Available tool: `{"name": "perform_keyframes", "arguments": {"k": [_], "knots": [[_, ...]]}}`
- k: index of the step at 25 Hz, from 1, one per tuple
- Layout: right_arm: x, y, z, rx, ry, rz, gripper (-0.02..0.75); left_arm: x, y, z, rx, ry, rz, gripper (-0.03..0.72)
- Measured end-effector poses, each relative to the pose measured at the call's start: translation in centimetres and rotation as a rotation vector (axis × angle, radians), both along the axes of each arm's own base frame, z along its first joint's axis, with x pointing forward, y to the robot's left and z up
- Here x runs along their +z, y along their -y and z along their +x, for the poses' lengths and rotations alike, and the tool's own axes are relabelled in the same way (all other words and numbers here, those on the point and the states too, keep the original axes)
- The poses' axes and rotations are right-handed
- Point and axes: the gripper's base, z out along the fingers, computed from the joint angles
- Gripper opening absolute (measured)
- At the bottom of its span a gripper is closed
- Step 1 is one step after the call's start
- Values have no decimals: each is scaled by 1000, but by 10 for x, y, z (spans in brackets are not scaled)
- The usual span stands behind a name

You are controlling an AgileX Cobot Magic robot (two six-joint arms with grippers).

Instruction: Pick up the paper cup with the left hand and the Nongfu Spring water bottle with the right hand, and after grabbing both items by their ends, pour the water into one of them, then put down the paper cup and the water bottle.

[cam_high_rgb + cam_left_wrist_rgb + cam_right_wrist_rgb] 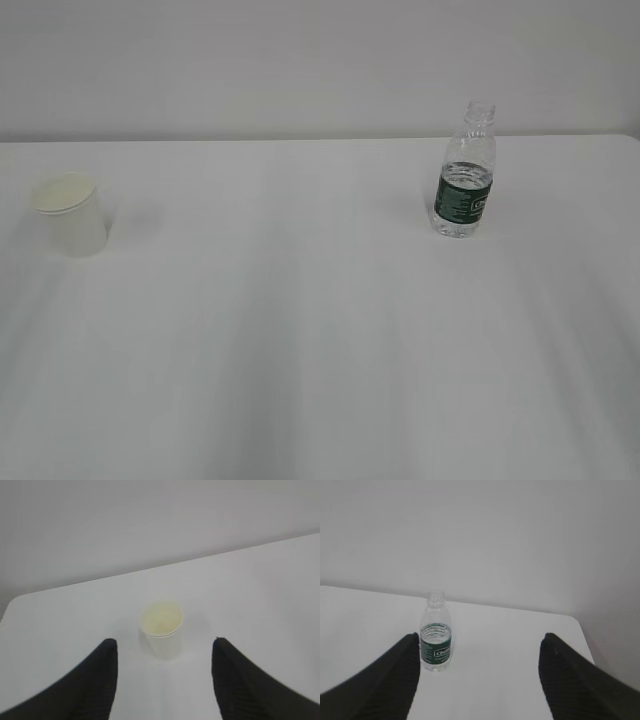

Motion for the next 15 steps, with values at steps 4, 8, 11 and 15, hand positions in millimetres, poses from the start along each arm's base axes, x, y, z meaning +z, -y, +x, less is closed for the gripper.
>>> {"name": "perform_keyframes", "arguments": {"k": [4, 8, 11, 15], "knots": [[-8, -1, 19, 1, -49, -2, 554, -6, 1, 10, -4, -22, -2, 430], [-19, -2, 41, 3, -105, -6, 554, -12, 3, 21, -7, -30, -16, 430], [-26, -2, 53, 4, -127, -7, 554, -19, 5, 30, -7, -56, -25, 430], [-32, -3, 68, 6, -121, -6, 554, -28, 6, 38, -5, -93, -30, 430]]}}
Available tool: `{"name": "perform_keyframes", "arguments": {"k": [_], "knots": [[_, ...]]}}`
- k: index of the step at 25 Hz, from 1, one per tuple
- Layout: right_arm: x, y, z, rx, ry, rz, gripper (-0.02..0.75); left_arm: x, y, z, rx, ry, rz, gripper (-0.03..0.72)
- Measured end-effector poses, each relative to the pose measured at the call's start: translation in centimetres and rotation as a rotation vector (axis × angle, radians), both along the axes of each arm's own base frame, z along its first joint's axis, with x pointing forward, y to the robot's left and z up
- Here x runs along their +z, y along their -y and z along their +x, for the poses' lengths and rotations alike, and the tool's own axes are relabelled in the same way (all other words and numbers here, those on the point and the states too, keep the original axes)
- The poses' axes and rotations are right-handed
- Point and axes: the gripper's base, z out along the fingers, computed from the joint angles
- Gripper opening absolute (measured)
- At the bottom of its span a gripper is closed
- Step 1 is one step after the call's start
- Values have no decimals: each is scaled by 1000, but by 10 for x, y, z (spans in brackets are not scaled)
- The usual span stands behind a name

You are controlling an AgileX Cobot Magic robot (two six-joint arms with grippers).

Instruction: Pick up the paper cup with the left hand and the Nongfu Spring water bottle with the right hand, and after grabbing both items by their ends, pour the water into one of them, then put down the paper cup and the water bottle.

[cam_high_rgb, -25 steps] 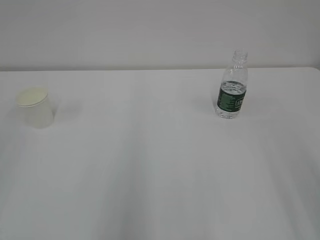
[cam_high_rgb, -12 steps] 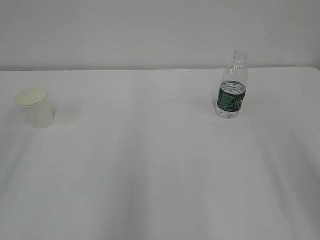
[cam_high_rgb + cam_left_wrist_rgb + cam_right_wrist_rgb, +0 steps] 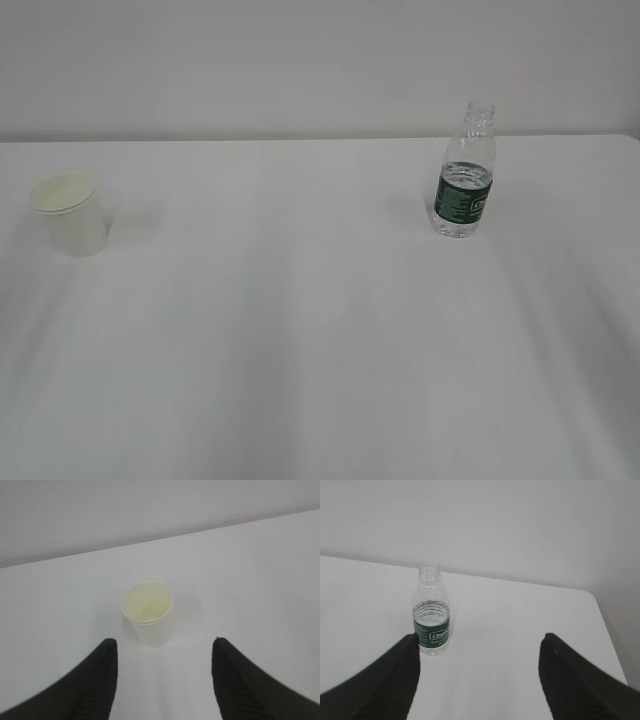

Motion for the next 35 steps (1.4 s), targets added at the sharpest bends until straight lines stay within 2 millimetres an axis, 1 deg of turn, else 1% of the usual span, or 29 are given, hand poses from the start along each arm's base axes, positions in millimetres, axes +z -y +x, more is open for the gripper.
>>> {"name": "perform_keyframes", "arguments": {"k": [4, 7, 10, 13, 18, 24, 30, 32, 35], "knots": [[-12, -1, 16, 1, -35, -1, 554, -10, 1, 10, -4, -17, -2, 430], [-26, -1, 28, 3, -61, -2, 554, -23, 2, 13, -1, -24, -23, 430], [-41, -4, 34, 16, -75, -2, 554, -34, 3, 15, 1, -9, -42, 430], [-55, -11, 34, 49, -58, -1, 554, -46, 3, 14, 6, -3, -60, 430], [-80, -20, 26, 85, -38, 25, 554, -60, 2, 12, 29, 12, -98, 430], [-101, -18, 11, 53, -35, 123, 554, -73, -2, 1, 80, 68, -158, 430], [-121, -17, -6, 32, -56, 186, 554, -81, -4, -6, 111, 66, -183, 430], [-126, -16, -12, 35, -50, 192, 554, -83, 0, -8, 95, 66, -186, 430], [-128, -17, -16, 46, -42, 197, 554, -90, 10, -15, 38, 63, -186, 430]]}}
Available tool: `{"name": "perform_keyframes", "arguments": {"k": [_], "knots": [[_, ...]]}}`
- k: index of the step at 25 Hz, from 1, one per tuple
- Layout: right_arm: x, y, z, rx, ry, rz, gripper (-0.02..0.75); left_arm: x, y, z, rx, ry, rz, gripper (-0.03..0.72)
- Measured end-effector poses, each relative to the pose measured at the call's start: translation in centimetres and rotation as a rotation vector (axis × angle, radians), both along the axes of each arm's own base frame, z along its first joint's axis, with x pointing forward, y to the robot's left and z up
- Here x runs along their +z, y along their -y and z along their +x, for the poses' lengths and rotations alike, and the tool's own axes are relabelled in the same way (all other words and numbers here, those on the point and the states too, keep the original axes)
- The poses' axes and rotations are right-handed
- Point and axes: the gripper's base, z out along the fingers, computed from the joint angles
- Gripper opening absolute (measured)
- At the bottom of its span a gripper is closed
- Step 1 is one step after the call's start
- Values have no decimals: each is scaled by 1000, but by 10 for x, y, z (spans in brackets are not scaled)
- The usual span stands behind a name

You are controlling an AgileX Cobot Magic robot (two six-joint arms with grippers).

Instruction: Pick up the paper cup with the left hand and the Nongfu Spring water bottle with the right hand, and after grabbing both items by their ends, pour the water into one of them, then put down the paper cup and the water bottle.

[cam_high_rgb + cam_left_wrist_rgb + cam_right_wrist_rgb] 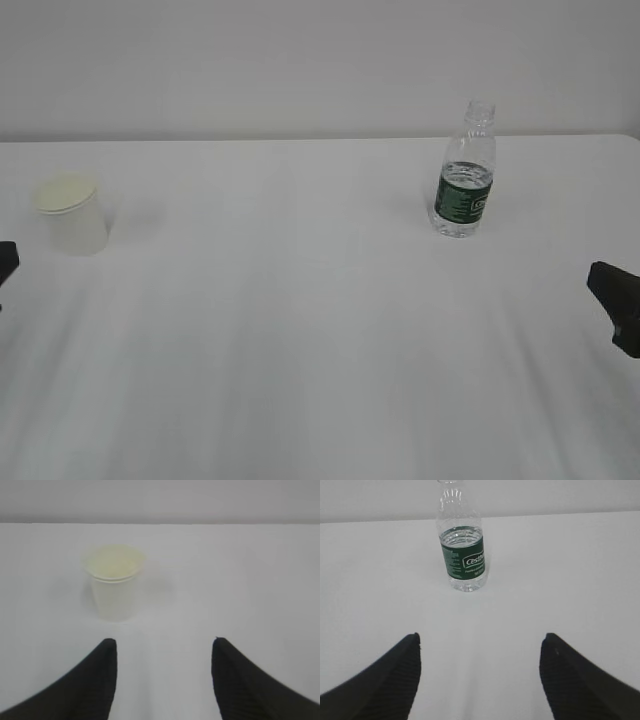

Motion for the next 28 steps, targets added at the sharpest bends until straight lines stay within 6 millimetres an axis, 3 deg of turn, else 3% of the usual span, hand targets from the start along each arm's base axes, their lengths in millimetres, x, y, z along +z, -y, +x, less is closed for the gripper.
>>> {"name": "perform_keyframes", "arguments": {"k": [5, 14, 24, 28], "knots": [[0, -2, 0, 20, 11, 2, 554, -17, 12, -6, -66, -40, 12, 430], [-28, -9, 10, 84, -93, 0, 554, -36, 4, -22, -1, -15, -5, 430], [-40, -15, 19, 135, -42, 20, 554, -59, 4, -17, 5, -108, 30, 430], [-39, -16, 22, 151, 9, 14, 554, -68, 4, -18, -9, -71, 55, 430]]}}
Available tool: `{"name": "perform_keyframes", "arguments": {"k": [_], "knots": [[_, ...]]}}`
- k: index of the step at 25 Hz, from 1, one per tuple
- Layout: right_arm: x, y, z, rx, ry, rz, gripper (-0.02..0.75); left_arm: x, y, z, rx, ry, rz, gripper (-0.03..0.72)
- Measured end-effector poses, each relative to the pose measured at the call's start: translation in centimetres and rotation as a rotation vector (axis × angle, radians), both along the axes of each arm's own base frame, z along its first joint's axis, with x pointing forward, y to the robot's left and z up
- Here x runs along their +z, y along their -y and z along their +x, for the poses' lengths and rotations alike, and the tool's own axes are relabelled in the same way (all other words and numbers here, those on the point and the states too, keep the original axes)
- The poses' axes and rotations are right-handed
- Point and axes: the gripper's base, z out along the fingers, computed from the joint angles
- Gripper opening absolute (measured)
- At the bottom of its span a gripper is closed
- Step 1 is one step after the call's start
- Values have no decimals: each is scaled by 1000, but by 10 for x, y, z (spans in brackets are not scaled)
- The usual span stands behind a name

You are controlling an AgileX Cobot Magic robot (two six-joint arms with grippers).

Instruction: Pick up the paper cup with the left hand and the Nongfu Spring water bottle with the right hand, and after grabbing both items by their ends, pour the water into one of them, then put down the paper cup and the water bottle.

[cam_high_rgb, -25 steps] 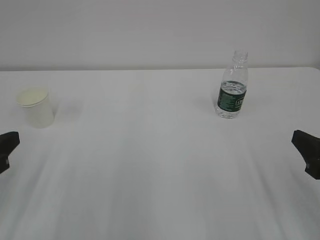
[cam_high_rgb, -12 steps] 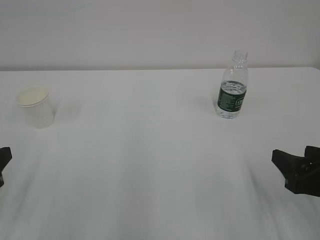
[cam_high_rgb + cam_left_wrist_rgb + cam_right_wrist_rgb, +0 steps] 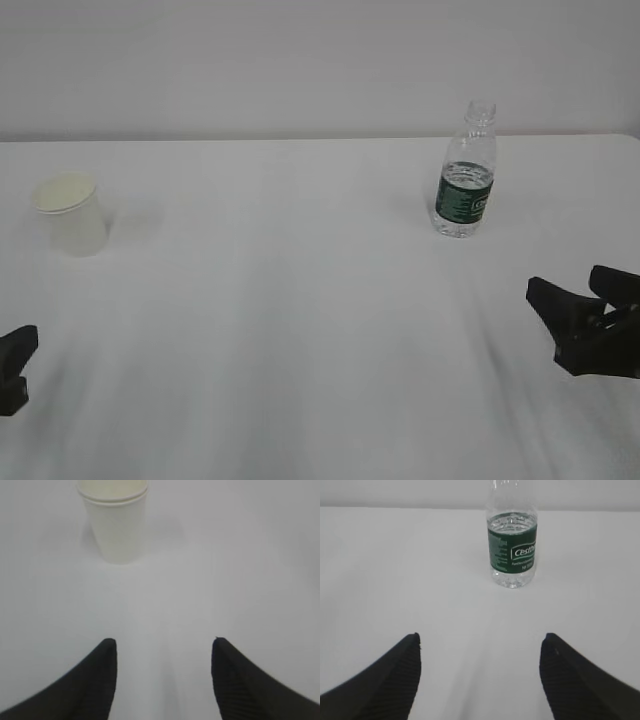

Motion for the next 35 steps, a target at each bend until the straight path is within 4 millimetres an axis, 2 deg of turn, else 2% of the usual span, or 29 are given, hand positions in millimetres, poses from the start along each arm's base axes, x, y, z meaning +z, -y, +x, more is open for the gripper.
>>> {"name": "perform_keyframes", "arguments": {"k": [6, 9, 15, 26, 35], "knots": [[1, -1, 3, 14, 71, -27, 554, -21, 1, -3, -30, -64, 35, 430], [-8, 1, 7, 1, 56, -46, 554, -28, 2, -3, -45, -98, 44, 430], [-22, 0, 13, -2, 0, -57, 554, -27, 4, 1, -55, -82, 40, 430], [-17, -2, 35, -4, 57, -49, 554, -17, 14, 32, -69, 24, 14, 430], [-28, -5, 55, -3, 46, -50, 554, -15, 7, 36, 24, 39, 8, 432]]}}
